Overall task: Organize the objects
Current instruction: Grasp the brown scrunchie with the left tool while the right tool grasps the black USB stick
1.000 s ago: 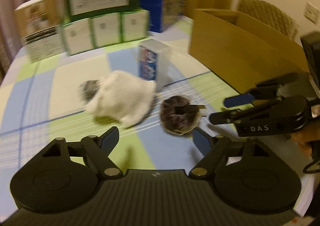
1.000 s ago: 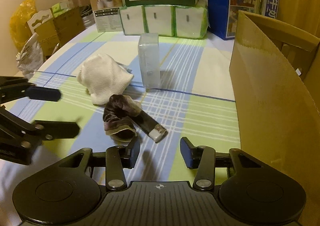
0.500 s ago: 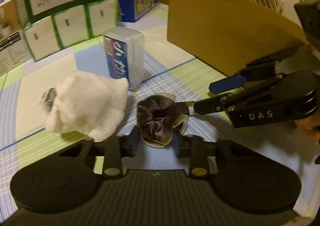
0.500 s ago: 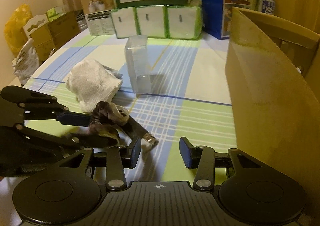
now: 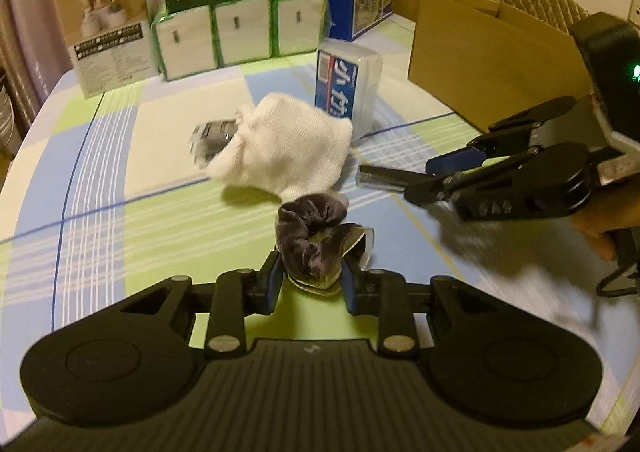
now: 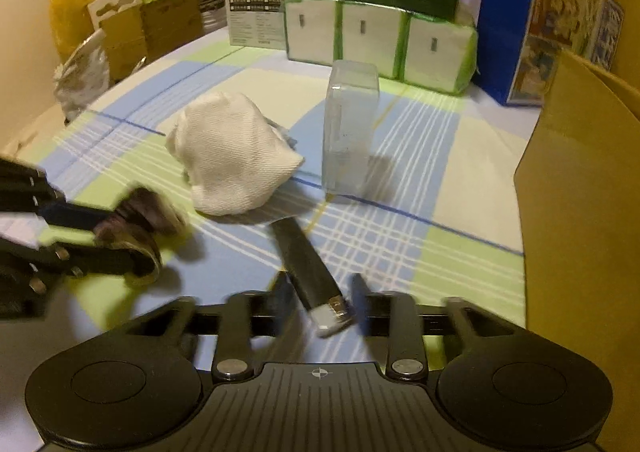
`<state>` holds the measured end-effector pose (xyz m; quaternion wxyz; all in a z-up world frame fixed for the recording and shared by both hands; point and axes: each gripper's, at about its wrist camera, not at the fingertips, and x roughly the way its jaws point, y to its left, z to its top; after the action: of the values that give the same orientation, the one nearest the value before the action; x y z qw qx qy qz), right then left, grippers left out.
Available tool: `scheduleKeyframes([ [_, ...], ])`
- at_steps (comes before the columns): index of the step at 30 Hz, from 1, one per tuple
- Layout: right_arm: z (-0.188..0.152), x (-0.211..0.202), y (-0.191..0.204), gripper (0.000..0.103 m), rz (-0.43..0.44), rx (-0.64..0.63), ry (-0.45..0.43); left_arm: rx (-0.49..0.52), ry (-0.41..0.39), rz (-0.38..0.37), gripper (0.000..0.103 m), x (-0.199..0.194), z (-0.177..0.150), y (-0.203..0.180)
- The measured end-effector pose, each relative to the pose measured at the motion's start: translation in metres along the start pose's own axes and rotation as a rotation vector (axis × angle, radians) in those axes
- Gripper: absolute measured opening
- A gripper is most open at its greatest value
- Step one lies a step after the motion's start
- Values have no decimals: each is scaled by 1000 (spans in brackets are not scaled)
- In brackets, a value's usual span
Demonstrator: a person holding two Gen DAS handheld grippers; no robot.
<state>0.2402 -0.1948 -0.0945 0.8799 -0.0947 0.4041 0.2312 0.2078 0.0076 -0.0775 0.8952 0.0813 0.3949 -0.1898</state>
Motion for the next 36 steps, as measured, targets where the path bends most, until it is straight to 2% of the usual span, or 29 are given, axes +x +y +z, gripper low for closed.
scheduleKeyframes([
  [3,-3,-9,2,20,-2,64,29,1,8,1,27,0,-5,-3],
  [6,-10,-20,7,21,31,119,54,7,13,3,35,0,-6,-6],
  [9,-11,-26,13,21,35,104,28,12,7,5,41,1,-6,-8],
  [11,-9,-26,16,22,11,70,8,17,3,14,42,2,-3,-8],
  [23,-8,-8,18,22,18,8,-7,52,-5,2,44,21,6,-3],
  [28,-6,-4,23,20,4,-17,-10,25,-7,-2,25,20,6,-2],
  [36,-8,-10,23,19,-12,19,-15,5,5,56,20,10,9,-9],
])
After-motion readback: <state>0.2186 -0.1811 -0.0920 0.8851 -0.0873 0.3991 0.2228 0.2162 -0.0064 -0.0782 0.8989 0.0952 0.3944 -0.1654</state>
